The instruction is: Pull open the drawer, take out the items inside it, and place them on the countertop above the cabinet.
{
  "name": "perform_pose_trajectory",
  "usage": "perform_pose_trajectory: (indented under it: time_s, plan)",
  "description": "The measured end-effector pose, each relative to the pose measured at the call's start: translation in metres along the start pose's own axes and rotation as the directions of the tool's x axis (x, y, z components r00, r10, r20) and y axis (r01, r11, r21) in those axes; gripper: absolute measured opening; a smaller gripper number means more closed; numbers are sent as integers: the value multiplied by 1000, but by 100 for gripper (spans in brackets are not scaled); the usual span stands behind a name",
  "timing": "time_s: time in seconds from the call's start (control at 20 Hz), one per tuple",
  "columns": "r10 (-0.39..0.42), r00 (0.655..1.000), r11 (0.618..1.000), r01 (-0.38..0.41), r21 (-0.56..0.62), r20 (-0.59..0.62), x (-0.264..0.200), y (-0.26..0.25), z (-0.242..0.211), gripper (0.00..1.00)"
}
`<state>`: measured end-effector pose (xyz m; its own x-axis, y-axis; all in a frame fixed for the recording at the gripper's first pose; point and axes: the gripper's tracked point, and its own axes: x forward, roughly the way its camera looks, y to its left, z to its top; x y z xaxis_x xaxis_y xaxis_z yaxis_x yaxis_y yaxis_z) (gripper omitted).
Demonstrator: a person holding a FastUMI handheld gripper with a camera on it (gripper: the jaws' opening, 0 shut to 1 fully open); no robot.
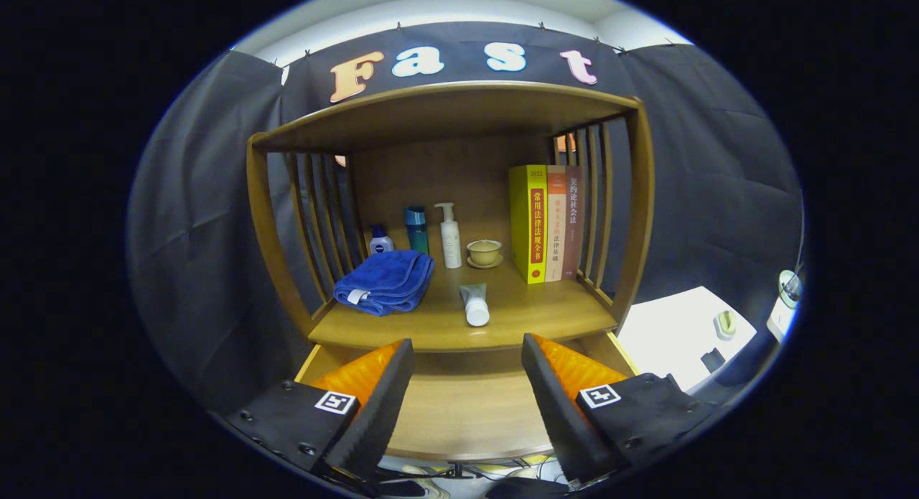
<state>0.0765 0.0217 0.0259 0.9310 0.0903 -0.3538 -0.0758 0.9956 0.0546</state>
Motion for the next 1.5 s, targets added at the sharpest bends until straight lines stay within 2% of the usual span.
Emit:
perform_pose_trajectory:
  time_s: [0.25, 0.55, 0.95, 1.3, 1.5]
  plan:
    - [-48, 996, 998, 51, -40, 72, -29, -11, -30, 99]
    - [-19, 993, 998, 25, -56, 116, -48, -8, -75, 99]
    - [-6, 1000, 998, 6, -59, 2, -41, 0, -158, 99]
    - [-9, 998, 999, 6, -40, -60, -21, -2, -195, 99]
    - [-19, 998, 999, 17, -41, -56, -12, -7, -199, 99]
